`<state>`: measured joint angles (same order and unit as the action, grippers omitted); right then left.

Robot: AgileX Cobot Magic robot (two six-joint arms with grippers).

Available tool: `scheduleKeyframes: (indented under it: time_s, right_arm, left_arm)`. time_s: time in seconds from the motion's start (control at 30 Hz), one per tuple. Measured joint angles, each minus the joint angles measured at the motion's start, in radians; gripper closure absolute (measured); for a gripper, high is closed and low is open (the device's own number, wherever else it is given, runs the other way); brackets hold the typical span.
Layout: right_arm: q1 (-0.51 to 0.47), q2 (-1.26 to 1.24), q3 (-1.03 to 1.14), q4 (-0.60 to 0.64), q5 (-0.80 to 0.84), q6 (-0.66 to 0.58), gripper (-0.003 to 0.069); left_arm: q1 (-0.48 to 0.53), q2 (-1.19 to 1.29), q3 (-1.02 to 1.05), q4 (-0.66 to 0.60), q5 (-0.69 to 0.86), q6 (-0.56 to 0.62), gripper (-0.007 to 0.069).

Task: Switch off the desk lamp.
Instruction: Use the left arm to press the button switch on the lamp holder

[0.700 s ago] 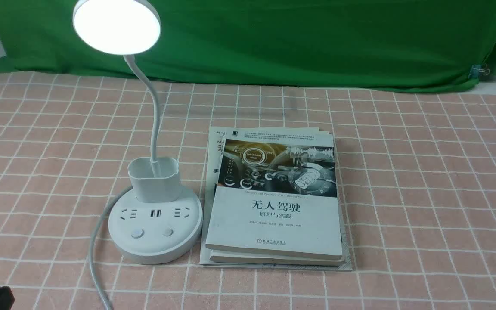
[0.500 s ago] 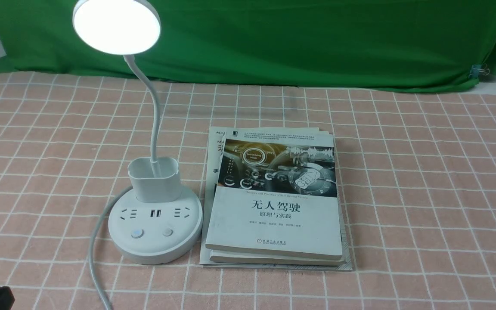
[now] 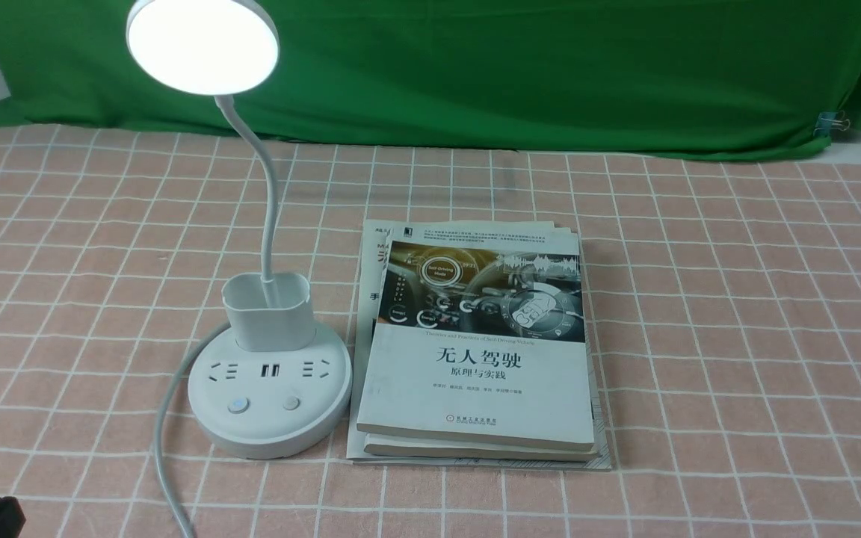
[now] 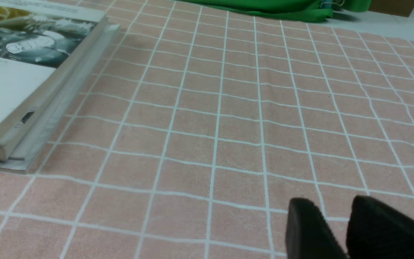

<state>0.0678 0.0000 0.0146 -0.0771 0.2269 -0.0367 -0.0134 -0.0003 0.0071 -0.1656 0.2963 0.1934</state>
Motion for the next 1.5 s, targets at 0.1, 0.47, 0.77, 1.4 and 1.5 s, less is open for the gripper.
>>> scheduleKeyframes:
  time_s: [0.1, 0.47, 0.77, 1.4, 1.5]
  right_arm:
    - [0.000, 0.000, 0.000, 0.000, 0.000, 0.000, 0.0419]
    - [0.000, 0.000, 0.000, 0.000, 0.000, 0.000, 0.0419]
    - [0.000, 0.000, 0.000, 0.000, 0.000, 0.000, 0.0419]
    - [0.000, 0.000, 0.000, 0.000, 0.000, 0.000, 0.0419]
    - [0.000, 0.000, 0.000, 0.000, 0.000, 0.000, 0.0419]
  left_arm:
    - [0.000, 0.000, 0.000, -0.006, -0.022, 0.000, 0.0621]
    - [0.000, 0.000, 0.000, -0.538, -0.356, -0.139, 0.0621]
    - [0.000, 0.199, -0.248, -0.403, -0.024, -0.176, 0.0621]
    - [-0.251, 1.272, -0.769, -0.102, 0.540, -0.058, 0.0621]
    - [-0.327, 1.367, -0.857, -0.055, 0.564, -0.092, 0.0621]
